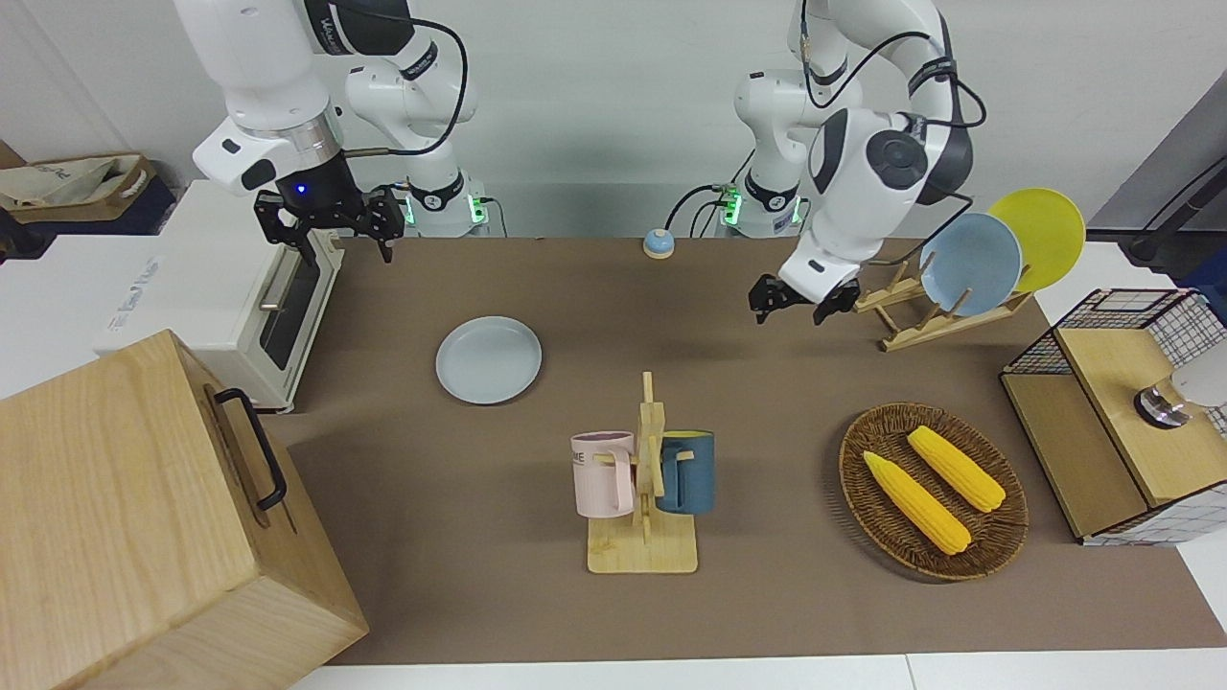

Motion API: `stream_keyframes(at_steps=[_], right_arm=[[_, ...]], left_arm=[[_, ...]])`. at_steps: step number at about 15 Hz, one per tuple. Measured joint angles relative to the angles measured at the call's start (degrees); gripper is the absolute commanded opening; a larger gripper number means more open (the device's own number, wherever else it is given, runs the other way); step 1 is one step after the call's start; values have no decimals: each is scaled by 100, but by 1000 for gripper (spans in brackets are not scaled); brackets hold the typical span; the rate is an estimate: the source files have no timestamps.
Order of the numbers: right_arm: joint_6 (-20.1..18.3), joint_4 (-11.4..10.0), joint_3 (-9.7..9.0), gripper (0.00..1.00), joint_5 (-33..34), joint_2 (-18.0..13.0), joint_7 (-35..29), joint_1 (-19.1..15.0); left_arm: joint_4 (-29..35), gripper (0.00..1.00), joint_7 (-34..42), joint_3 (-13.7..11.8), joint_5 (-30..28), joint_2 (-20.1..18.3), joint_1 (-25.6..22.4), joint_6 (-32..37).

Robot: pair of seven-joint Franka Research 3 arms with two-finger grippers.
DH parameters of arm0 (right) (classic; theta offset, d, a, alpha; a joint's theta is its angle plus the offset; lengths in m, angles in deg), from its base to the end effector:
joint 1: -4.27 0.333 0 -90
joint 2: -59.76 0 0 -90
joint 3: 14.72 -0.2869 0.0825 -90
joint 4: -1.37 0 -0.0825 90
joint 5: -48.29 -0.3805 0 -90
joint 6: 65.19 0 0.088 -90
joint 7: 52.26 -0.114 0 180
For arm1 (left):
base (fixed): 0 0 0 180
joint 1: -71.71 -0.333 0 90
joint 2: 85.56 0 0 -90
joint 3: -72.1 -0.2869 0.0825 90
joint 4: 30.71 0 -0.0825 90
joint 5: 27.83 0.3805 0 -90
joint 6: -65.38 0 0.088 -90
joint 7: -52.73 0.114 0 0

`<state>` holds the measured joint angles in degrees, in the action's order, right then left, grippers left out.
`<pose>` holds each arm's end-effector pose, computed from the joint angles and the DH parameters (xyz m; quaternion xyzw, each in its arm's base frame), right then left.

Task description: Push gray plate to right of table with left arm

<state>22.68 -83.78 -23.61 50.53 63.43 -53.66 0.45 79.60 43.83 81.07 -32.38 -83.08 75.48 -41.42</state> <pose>0.5637 0.0427 0.5894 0.9994 0.0313 -0.0071 0.0150 0.5383 -0.1278 0.4227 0.9976 -0.0201 -0.0587 0.0302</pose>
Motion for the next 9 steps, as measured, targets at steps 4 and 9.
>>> stream_keyframes(at_steps=[4, 9], right_arm=[[0, 0, 0, 983, 0, 0, 0, 0], [0, 0, 0, 983, 0, 0, 0, 0]], left_arm=[[-281, 991, 399, -203, 28, -108, -167, 411], [-797, 991, 759, -544, 435, -131, -194, 944]])
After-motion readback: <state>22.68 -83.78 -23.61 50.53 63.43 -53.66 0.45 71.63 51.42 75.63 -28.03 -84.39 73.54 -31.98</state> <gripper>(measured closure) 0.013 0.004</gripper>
